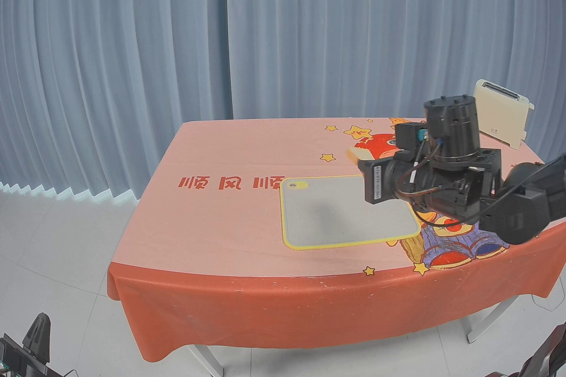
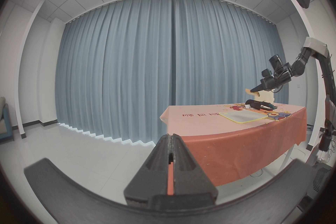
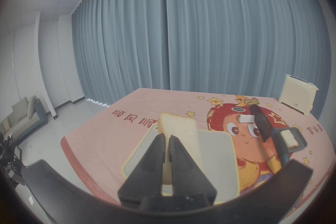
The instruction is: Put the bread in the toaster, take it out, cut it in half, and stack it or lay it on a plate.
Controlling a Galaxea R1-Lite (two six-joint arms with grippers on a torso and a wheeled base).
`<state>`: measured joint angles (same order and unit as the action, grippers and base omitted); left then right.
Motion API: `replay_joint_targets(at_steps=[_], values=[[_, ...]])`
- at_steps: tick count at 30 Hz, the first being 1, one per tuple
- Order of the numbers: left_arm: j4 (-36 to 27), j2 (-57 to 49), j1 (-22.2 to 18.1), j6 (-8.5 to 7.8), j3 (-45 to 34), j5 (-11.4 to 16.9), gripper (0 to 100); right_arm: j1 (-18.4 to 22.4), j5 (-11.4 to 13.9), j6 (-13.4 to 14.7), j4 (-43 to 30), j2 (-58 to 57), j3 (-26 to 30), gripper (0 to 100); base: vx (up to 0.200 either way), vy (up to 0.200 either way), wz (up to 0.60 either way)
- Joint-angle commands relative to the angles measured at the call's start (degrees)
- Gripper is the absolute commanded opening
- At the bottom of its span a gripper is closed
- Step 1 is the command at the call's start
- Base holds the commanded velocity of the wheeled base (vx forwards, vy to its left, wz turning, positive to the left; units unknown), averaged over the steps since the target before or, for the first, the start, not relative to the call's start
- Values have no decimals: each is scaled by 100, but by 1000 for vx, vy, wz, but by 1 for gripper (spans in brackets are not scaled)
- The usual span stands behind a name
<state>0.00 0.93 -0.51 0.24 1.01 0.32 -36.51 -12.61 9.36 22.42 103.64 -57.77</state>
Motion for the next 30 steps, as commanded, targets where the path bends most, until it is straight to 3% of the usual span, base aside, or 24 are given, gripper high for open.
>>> replay_joint_targets(at_steps=[1, 6, 24, 30], values=[[0, -93, -2, 2, -101, -5, 0, 179, 39, 171, -1, -846, 583, 0, 0, 0, 0], [0, -93, -2, 2, -101, 3, 0, 259, 30, 488, 8, -951, 794, 0, 0, 0, 0], [0, -93, -2, 37, -101, -23, 0, 285, 21, 488, 8, -1136, 1172, 0, 0, 0, 0], [0, -93, -2, 37, -101, -120, 0, 302, -5, 488, 8, -1154, 1172, 0, 0, -200, 0]])
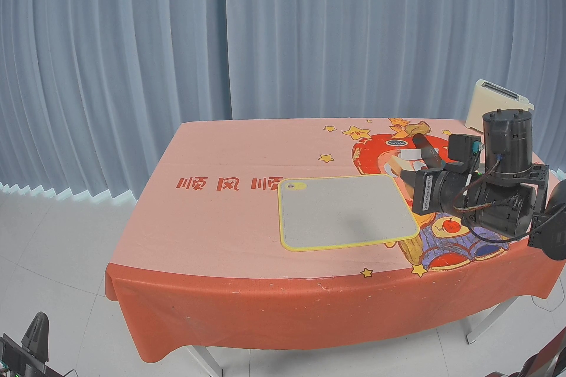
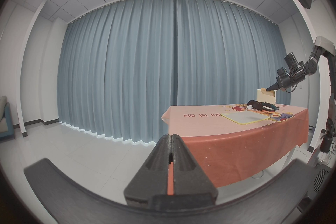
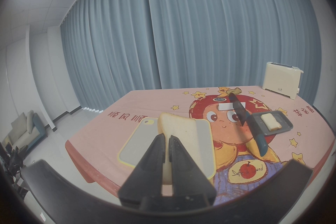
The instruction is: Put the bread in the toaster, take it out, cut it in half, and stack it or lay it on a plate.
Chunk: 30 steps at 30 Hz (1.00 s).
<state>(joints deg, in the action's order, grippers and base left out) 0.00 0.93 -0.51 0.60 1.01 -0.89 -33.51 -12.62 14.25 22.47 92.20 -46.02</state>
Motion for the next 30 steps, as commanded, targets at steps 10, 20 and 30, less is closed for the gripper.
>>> replay_joint_targets(at_steps=[10, 20, 30], values=[[0, -93, -2, 11, -101, 1, 0, 3, -21, -10, 3, -44, 14, 0, 0, -200, 0], [0, -93, -2, 11, -101, 1, 0, 47, -21, -1, 3, -281, -4, 0, 0, -200, 0], [0, -93, -2, 11, -101, 1, 0, 187, -21, -19, 3, -387, 5, 0, 0, -140, 0]])
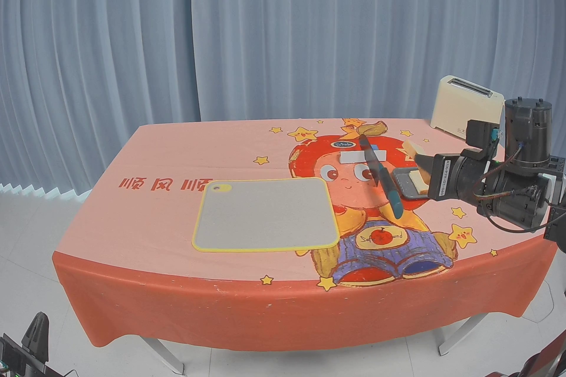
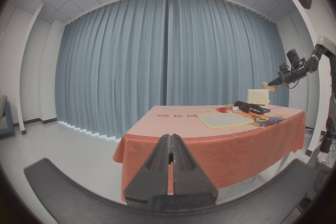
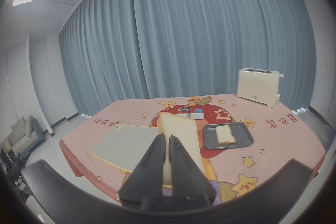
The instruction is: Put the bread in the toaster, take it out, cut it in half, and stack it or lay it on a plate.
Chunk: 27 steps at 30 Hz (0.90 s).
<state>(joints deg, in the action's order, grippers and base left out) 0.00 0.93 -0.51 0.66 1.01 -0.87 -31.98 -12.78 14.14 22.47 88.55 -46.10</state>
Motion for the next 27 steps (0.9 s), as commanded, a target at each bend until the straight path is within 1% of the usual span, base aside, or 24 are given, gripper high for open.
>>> replay_joint_targets(at_steps=[1, 4, 6, 9, 10, 11, 12, 14, 15, 16, 18, 22, 24, 27], values=[[0, -93, -2, 4, -101, -1, 0, 95, -14, -17, 3, -5, 14, 0, 0, 0, 0], [0, -93, -2, -4, -101, -1, 0, 359, -14, -43, 3, 118, 14, 0, 0, 0, 0], [0, -93, -2, -4, -101, 7, 0, 420, 3, -43, 3, 180, 14, 0, 0, 0, 0], [0, -93, -2, -13, -101, 7, 0, 491, 65, -43, -14, 277, -188, 0, 0, 0, 0], [0, -93, -2, -13, -101, 7, 0, 561, 65, -52, -85, 426, -373, 0, 0, 0, 0], [0, -93, -2, -13, -101, 7, 0, 561, 65, -52, -85, 426, -373, 0, 0, 0, 0], [0, -93, -2, -4, -101, 7, 0, 693, 47, -140, -93, 804, -628, 0, 0, 0, 0], [0, -93, -2, -4, -101, -1, 0, 860, 3, -333, -41, 1112, -839, 0, 0, 0, 0], [0, -93, -2, 4, -92, -10, 0, 1000, -6, -491, -32, 1322, -962, 0, 0, 0, 0], [0, -93, -2, 13, -101, -10, 0, 1053, -6, -553, -23, 1419, -1015, 0, 0, 0, 0], [0, -93, -2, 13, -92, -10, 0, 1115, -6, -606, -23, 1551, -1094, 0, 0, 0, 0], [0, -93, -2, -4, -101, -10, 0, 1299, -23, -641, -76, 2131, -1515, 0, 200, 0, 0], [9, -93, -2, -4, -101, -1, 0, 1317, -23, -667, -93, 2272, -1603, 0, 200, 0, 0], [0, -93, -2, -13, -101, 7, 0, 1352, -58, -729, -102, 2430, -1612, 0, 0, 0, 0]])
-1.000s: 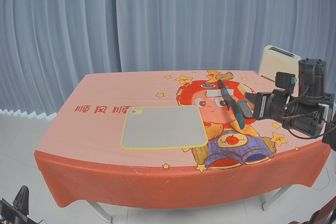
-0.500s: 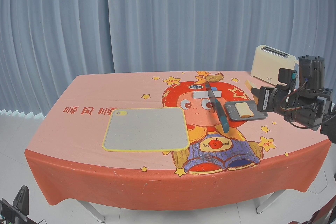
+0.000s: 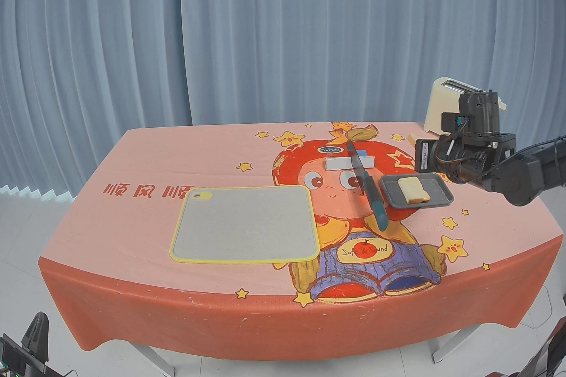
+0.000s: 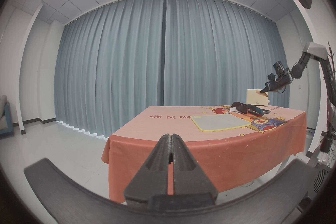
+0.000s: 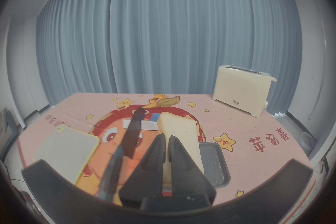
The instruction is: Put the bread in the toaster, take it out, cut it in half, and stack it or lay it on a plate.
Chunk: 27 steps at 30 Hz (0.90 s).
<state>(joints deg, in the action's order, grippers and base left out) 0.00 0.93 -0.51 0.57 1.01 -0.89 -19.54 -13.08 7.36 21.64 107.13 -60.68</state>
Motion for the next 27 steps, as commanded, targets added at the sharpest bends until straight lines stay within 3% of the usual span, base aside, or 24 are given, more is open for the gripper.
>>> replay_joint_targets(at_steps=[1, 8, 14, 27], values=[[0, -93, 7, -5, -101, 1, 0, 117, -54, -60, -19, 598, -119, 0, 0, 0, 0], [0, -93, -2, -13, -101, 10, 0, 135, -98, -86, 42, 809, 13, 0, 0, 0, 0], [0, -93, -2, -22, -101, 10, 0, 82, -336, -95, 25, 853, 180, 0, 0, 0, 0], [0, -93, -2, -22, -101, 10, 0, 65, -353, -156, 51, 836, 347, 0, 0, 0, 0]])
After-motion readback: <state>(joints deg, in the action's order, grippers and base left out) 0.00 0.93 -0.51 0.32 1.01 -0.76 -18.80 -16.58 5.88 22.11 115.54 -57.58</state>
